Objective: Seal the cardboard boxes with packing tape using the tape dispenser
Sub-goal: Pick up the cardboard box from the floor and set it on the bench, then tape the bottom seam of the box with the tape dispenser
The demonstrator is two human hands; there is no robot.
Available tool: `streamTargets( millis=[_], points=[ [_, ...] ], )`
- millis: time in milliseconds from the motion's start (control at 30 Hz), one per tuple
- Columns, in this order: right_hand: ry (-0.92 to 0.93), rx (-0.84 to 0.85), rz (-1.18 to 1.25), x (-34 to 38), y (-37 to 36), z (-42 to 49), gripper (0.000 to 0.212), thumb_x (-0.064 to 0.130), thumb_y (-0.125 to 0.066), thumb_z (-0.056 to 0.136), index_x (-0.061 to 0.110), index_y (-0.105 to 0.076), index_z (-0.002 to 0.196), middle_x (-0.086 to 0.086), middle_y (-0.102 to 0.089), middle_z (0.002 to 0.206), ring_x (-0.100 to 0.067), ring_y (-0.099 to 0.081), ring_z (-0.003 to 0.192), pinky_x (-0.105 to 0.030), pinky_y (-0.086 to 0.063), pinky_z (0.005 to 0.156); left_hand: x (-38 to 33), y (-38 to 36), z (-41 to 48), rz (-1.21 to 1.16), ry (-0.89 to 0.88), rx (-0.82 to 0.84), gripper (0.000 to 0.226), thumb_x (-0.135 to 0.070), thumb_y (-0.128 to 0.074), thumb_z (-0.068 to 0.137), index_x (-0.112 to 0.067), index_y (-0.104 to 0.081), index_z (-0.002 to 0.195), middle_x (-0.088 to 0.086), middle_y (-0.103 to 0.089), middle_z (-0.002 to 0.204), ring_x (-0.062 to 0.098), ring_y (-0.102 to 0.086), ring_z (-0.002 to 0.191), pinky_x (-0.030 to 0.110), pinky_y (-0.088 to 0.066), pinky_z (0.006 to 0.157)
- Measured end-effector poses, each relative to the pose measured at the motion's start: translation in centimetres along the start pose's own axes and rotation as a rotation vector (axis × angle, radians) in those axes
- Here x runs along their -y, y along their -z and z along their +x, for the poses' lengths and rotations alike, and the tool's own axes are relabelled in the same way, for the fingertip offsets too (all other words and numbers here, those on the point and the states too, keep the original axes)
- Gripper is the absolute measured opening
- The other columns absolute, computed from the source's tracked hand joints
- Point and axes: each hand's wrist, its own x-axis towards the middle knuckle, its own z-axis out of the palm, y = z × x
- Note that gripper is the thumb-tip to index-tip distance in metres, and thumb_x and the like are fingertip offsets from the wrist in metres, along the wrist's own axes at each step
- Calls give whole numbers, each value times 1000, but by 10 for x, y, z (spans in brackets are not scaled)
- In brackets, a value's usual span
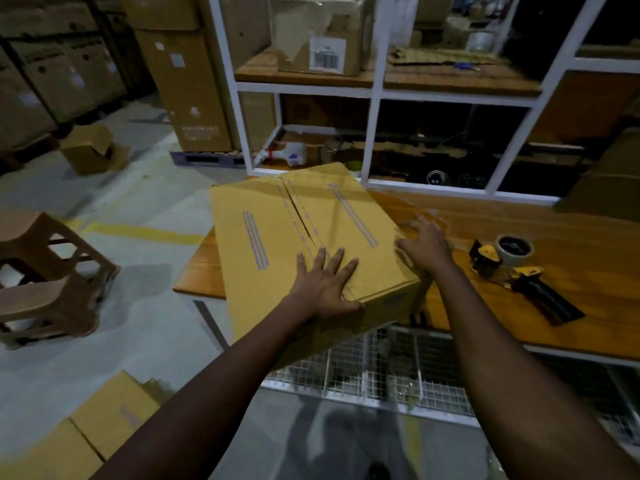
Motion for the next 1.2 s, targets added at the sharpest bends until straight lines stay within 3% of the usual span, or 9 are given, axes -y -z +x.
streamTargets(
  millis=[233,333,400,500,633,867,1033,1200],
  points=[
    [-111,-117,15,-56,25,-23,57,38,-64,90,33,-45,144,-1,-21,161,-32,-12,148,-53,-19,114,-41,3,19,-80,152,-39,94,-88,-24,79,-41,6,154,8,10,165,46,8,147,77,2,104],
    [-207,-172,-24,-87,29,-27,63,50,-60,83,39,-42,143,0,-25,160,-34,-19,146,-64,-24,110,-60,7,36,-126,244,-38,91,-87,-23,81,-41,5,155,11,11,165,49,10,146,79,4,102],
    [-311,-231,-40,-114,31,-29,62,48,-60,83,36,-43,142,-2,-26,159,-37,-22,143,-66,-25,107,-75,13,50,-162,290,-44,89,-84,-24,84,-38,2,156,13,11,164,50,9,146,79,3,102],
    [-514,-302,-80,-154,41,-34,64,37,-62,90,28,-35,147,-4,-21,160,-39,-14,145,-71,-14,110,-101,23,80,-195,341,-46,87,-79,-26,87,-34,0,157,16,11,164,51,8,145,78,4,103],
    [-709,-219,-153,-208,53,-32,76,46,-65,89,22,-27,151,-9,-11,162,-45,-6,145,-74,-10,107,-134,31,125,-216,407,-39,84,-75,-24,91,-29,-1,157,21,11,162,53,8,145,80,6,101],
    [-691,-23,-323,-270,56,-14,71,51,-63,88,21,-34,145,-14,-12,161,-51,-8,143,-70,-13,110,-186,44,197,-251,478,-47,82,-71,-22,93,-25,-2,157,26,11,161,55,8,144,83,5,98],
    [-644,24,-406,-297,60,6,58,46,-63,88,23,-44,138,-14,-26,156,-50,-24,136,-64,-18,110,-207,49,227,-261,519,-49,81,-70,-25,93,-25,-4,157,26,9,161,56,8,143,84,5,96],
    [-625,6,-442,-316,61,21,37,34,-58,89,22,-52,123,-12,-50,134,-47,-36,125,-64,-18,107,-220,51,241,-257,561,-60,81,-70,-25,93,-25,-4,157,26,9,161,55,7,144,84,4,98]
  ],
)
